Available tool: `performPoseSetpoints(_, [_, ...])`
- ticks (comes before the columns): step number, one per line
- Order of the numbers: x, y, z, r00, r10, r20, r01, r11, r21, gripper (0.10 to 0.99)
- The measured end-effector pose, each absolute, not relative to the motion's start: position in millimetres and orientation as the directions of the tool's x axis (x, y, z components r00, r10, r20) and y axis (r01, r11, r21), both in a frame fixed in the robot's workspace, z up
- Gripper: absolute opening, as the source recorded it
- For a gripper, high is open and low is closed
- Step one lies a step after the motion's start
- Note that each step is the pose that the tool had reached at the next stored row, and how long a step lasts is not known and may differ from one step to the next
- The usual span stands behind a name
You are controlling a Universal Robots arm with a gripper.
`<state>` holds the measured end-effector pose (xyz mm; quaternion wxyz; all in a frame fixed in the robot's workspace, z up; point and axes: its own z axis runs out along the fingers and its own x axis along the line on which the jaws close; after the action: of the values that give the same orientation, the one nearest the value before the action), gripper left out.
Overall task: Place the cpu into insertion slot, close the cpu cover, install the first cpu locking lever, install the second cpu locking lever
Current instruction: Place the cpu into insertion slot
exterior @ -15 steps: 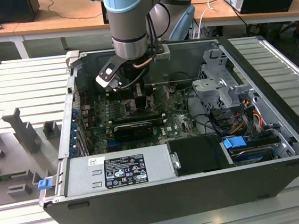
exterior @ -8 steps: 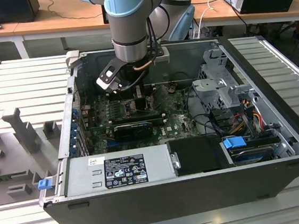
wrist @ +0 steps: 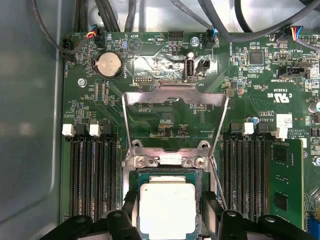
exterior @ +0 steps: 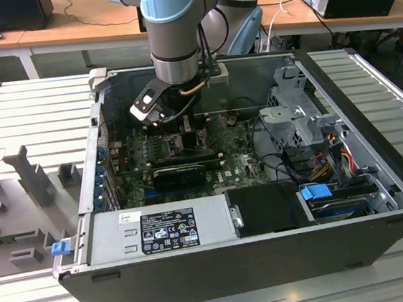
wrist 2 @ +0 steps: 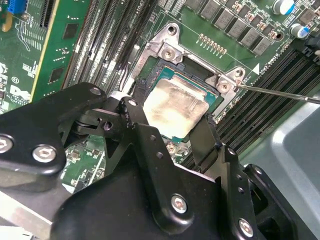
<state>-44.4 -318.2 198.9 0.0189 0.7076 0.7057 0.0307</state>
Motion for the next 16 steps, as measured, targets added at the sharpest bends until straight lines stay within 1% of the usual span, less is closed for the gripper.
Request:
performPoseSetpoints(3, [-44.4,-318.4,198.7,0.002,1.0,0.016,0.998,-0.003,0.07,0.62])
performPoseSetpoints(6, [-44.4,-318.5,198.7,0.002,1.0,0.003,0.998,-0.002,0.07,0.62])
performPoseSetpoints(7, [-44.4,-318.5,198.8,0.002,1.0,0.003,0.998,-0.002,0.07,0.604])
performPoseSetpoints(8, [-44.3,-318.5,198.8,0.002,1.0,0.003,0.998,-0.002,0.07,0.537])
performPoseSetpoints(16, [-44.3,-318.5,198.7,0.002,1.0,0.017,0.998,-0.003,0.07,0.537])
